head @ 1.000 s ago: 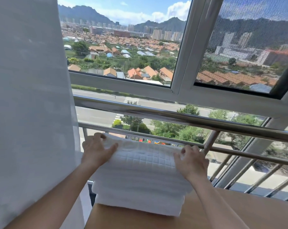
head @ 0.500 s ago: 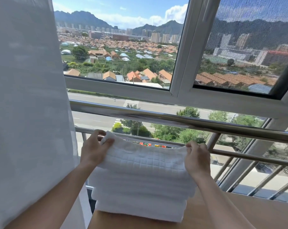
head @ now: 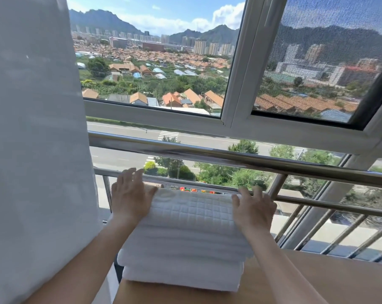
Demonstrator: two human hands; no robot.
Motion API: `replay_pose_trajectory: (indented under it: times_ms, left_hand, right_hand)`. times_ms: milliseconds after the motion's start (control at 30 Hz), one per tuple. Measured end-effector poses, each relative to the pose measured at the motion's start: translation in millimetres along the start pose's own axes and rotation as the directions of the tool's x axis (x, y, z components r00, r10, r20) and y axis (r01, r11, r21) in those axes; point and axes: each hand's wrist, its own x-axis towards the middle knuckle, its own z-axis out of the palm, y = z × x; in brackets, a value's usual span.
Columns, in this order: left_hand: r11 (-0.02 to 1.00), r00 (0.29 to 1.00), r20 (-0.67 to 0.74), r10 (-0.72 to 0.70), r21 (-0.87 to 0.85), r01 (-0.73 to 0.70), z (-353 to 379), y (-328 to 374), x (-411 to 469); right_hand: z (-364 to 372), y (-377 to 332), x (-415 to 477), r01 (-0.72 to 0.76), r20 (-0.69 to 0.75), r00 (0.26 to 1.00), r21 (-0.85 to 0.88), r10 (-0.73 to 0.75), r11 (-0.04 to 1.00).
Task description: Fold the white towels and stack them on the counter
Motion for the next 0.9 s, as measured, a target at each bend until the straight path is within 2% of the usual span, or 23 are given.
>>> replay_pose_trajectory:
  times_ms: [33,100,167,233,333,500,600,767,900]
  left_hand:
    - [0.993,0.995,0.004,0.103,-0.056,-0.102,-0.4,14.4,-4.9]
    - [0.952,0.950,0.143,0.277,-0.178,-0.251,7.2,40.6,-14.4]
    - [0.933,0.878,0.316,0.359,-0.129,-0.335,21.9,55.7,-24.6]
    - [0.930,0.855,0.388,0.344,-0.017,-0.367,31.8,54.5,-30.6]
    - [0.942,0.876,0.392,0.283,0.059,-0.331,31.7,34.6,-29.8]
    - [0.946,0.874,0.446,0.192,0.153,-0.285,18.0,-5.8,-14.4]
    - [0.956,0.884,0.448,0.131,0.178,-0.232,13.8,-15.0,-12.8]
    - [0.967,0.908,0.409,0.090,0.182,-0.178,-0.1,-1.6,-26.5]
    - [0.978,0.922,0.383,0.048,0.172,-0.122,-22.4,21.4,-50.4]
  right_hand:
    - [-1.5,-8.1,-4.5,0.103,-0.013,0.995,0.011,-0.103,0.995]
    - [-1.2,-26.4,-15.2,0.309,0.057,0.946,0.130,-0.319,0.942]
    - [7.2,-38.4,-25.7,0.389,0.180,0.888,0.194,-0.423,0.900]
    - [14.5,-36.7,-30.1,0.364,0.248,0.880,0.199,-0.406,0.910]
    - [18.0,-20.8,-28.6,0.292,0.267,0.906,0.168,-0.328,0.942]
    - [24.8,7.3,-25.9,0.214,0.224,0.943,0.151,-0.244,0.965]
    - [24.9,11.7,-28.0,0.197,0.253,0.938,0.171,-0.237,0.965]
    - [0.6,9.8,-23.0,0.175,0.392,0.894,0.141,-0.218,0.974]
    - [-29.9,16.5,-37.0,0.190,0.327,0.918,0.134,-0.224,0.973]
